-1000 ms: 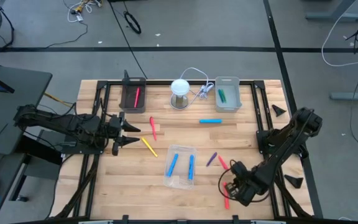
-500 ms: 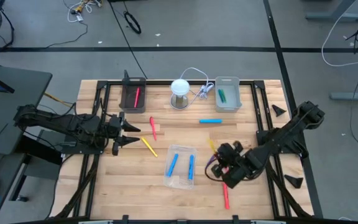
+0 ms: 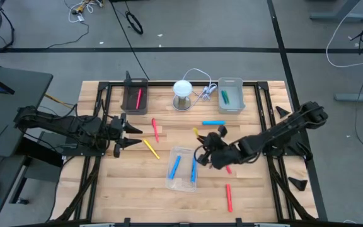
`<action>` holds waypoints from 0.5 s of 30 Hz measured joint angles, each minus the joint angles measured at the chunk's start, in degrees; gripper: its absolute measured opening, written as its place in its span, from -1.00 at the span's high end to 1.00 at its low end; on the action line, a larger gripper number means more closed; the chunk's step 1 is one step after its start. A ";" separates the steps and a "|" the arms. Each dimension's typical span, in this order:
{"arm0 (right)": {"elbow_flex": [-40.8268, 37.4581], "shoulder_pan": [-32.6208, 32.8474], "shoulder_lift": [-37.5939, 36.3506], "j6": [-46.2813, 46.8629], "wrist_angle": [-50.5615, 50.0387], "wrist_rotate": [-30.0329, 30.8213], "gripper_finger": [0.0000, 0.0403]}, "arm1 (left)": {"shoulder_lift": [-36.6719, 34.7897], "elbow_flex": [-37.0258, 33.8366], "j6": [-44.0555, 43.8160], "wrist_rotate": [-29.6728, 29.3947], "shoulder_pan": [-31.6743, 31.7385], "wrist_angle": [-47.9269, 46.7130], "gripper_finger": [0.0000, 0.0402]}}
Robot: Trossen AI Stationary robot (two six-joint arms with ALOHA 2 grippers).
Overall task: Pick & Place Markers
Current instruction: Put the bottom yellow marker into the black bin
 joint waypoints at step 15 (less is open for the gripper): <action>0.09 -12.38 0.00 -29.49 34.61 -25.55 0.96 | 1.06 0.07 3.66 -0.66 0.09 8.83 0.02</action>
